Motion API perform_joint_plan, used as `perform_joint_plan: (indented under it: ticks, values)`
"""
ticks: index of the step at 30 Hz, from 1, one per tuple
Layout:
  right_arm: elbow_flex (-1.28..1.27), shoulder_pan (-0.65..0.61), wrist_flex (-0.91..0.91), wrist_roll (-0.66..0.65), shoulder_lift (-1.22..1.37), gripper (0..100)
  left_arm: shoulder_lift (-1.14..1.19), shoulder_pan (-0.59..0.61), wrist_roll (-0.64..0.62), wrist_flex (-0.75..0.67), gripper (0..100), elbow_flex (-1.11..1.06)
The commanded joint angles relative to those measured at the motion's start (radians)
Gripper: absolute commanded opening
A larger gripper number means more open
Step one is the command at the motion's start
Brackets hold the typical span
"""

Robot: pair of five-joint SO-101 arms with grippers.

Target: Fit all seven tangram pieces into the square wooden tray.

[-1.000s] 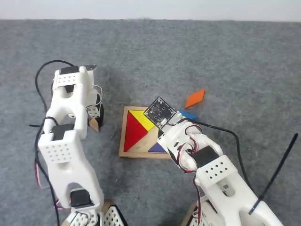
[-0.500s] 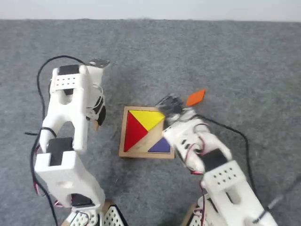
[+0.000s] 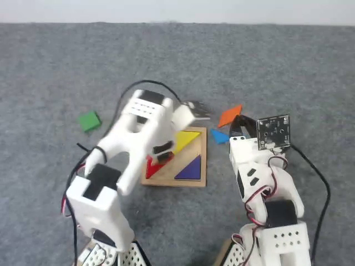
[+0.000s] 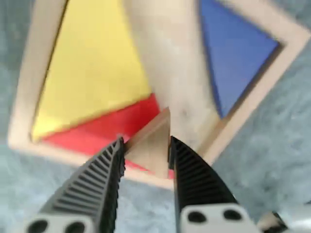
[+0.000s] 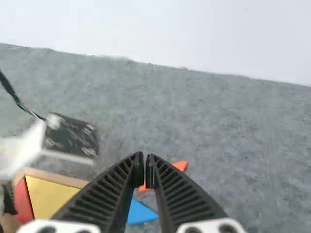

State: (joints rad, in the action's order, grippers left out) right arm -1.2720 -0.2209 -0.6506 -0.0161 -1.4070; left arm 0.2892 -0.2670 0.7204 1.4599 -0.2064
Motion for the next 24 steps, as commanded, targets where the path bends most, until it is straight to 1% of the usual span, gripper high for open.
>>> perform_joint_plan:
  ticks: [1,6,9,13,15,18,24]
  values:
    - [0.009,0.016,-0.007,0.014,-0.022,2.3,-0.058,-0.018,0.118,-0.020,1,0.002]
    - [0.008,0.013,-0.007,0.014,-0.022,2.3,-0.057,0.043,0.285,-0.041,1,0.001]
    - [0.008,0.013,-0.007,0.014,-0.022,2.3,-0.057,0.048,0.339,-0.043,1,-0.024]
    - [0.006,0.012,-0.007,0.015,-0.022,2.3,-0.058,0.038,0.356,-0.147,3,-0.113]
    - [0.006,0.012,-0.007,0.015,-0.022,2.3,-0.058,0.038,0.358,-0.170,5,-0.153]
    - [0.006,0.012,-0.007,0.015,-0.022,2.3,-0.069,0.038,0.358,-0.167,5,-0.170]
    - [0.003,-0.012,-0.008,0.011,-0.021,2.3,-0.071,0.008,0.353,-0.077,3,-0.137]
